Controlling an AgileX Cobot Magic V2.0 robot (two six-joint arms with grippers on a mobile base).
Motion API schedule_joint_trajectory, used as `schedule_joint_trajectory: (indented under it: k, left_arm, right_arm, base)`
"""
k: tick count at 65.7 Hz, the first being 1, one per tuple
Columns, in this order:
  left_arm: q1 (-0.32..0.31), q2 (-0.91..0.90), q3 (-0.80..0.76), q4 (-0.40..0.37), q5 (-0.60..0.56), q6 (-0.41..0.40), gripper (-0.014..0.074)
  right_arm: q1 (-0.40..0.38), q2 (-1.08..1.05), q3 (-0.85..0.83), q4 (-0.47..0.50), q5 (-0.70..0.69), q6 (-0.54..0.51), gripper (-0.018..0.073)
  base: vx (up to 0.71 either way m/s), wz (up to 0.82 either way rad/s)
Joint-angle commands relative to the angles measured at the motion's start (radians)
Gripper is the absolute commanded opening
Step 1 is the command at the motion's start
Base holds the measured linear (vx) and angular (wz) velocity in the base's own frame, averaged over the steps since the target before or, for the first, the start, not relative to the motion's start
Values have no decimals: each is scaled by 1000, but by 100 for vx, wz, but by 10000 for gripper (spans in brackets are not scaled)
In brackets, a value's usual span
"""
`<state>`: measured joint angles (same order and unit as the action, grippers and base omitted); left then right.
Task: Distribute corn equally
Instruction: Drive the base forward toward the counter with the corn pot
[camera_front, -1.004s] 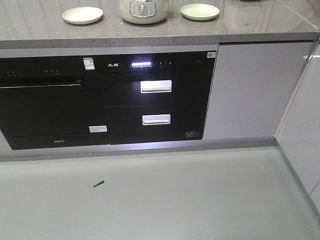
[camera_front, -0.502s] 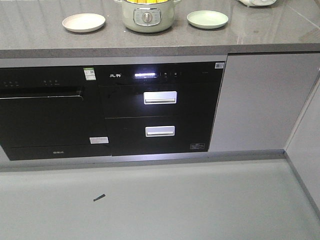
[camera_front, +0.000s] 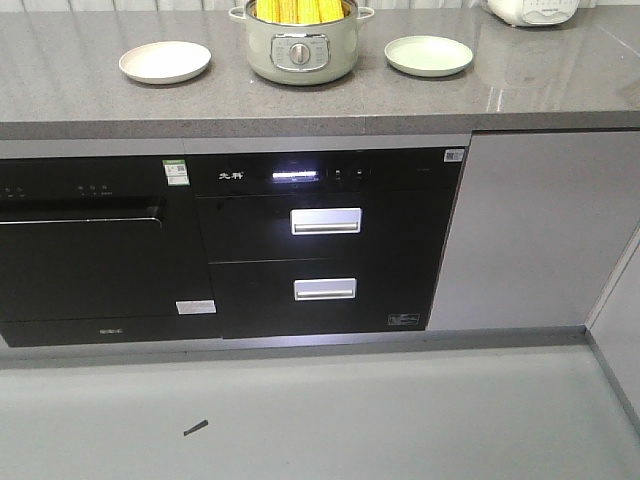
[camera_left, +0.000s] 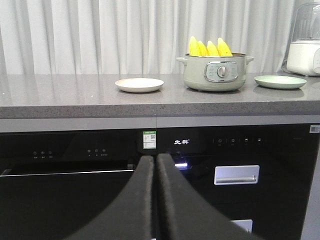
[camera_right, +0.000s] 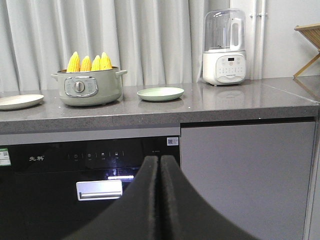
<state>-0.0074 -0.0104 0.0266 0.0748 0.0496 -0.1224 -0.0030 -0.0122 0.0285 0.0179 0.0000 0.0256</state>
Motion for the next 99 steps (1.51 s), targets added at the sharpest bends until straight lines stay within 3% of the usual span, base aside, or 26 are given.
schedule_joint_trajectory:
  k: [1,99]
  left_arm:
    - [1,-17,10,-9,-73,-2,-6]
    - [1,-17,10,-9,-73,-2,-6]
  right_arm:
    - [-2,-3,8,-7,-69,-1,-10]
    - [-2,-3,8,-7,-69,-1,-10]
  base:
    - [19,-1]
    - [14,-3]
